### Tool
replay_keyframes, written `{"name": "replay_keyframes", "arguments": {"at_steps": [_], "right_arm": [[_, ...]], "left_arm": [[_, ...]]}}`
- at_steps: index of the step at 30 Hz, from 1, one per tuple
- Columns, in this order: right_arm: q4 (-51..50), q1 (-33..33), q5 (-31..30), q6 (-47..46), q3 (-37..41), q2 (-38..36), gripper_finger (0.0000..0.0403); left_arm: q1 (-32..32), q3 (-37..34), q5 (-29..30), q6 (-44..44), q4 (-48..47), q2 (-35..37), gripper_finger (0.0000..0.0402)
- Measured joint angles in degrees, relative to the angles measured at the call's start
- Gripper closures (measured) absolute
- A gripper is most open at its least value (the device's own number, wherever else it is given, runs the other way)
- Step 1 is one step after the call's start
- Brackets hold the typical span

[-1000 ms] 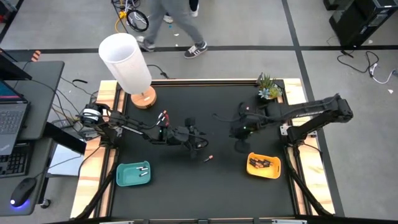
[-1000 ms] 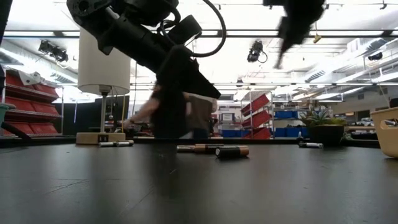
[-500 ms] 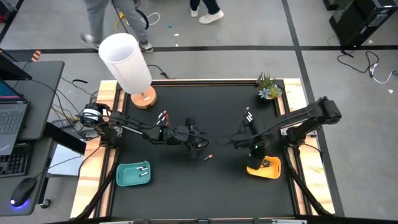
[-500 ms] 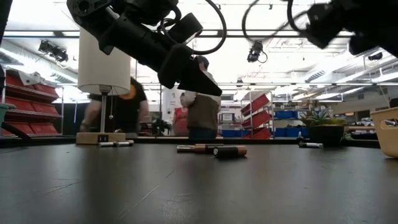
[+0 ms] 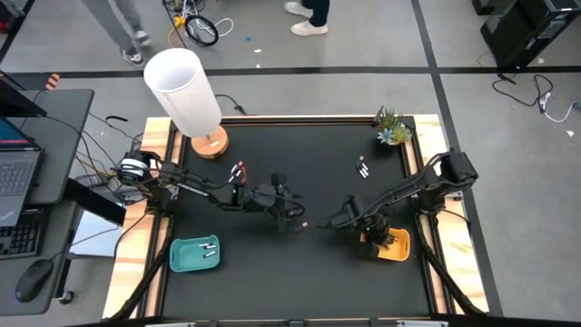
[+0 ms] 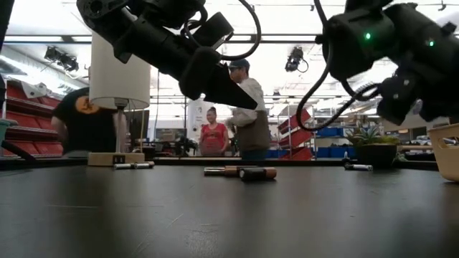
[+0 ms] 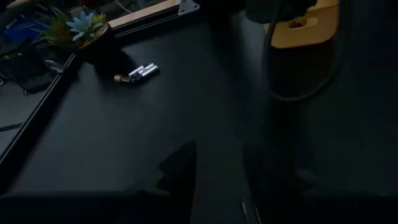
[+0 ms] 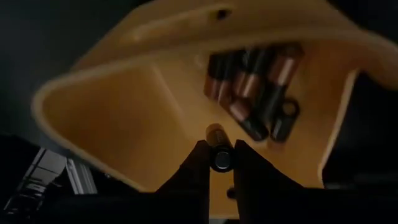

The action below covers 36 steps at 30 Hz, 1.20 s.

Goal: Sort batteries
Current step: Put the black battery into the yellow bin, then put the silver battery into the green bin

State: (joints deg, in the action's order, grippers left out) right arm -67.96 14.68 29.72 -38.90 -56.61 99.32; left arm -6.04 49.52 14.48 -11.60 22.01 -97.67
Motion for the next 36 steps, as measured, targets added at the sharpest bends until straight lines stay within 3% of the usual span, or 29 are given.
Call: {"name": "replay_keyframes", "arguments": {"at_steps": [11,16,21,24,27,32,36], "right_arm": [[3.98,-1.64,0.12,-0.34,1.2,-0.08,0.0302],[-4.05,-1.8,-0.19,0.4,-2.41,-0.6,0.0281],[-13.69,-1.8,-4.75,0.27,-8.31,-3.19,0.0268],[-20.08,-2.19,-10.56,-0.47,-12.32,-5.74,0.0264],[-22.03,-3.33,-21.91,-2.19,-14.98,-8.87,0.0265],[-16.85,-8.31,-37.32,-3.73,-14.3,-14.27,0.0279],[-8.41,-15.42,-41.69,-1.35,-10.86,-16.72,0.0291]], "left_arm": [[0.0,-0.01,-0.02,-0.05,-0.64,0.0,0.0254],[0.0,-0.02,-0.02,0.01,-0.84,0.0,0.0254],[0.0,-0.02,0.0,0.03,-0.88,0.0,0.0254],[0.0,-0.02,0.0,0.05,-0.61,0.0,0.0254],[0.0,-0.02,-0.17,0.1,0.35,0.0,0.0254],[-0.02,-0.02,-2.03,0.32,2.41,0.0,0.0254],[-0.11,-0.02,-2.72,1.09,2.72,0.0,0.0254]]}}
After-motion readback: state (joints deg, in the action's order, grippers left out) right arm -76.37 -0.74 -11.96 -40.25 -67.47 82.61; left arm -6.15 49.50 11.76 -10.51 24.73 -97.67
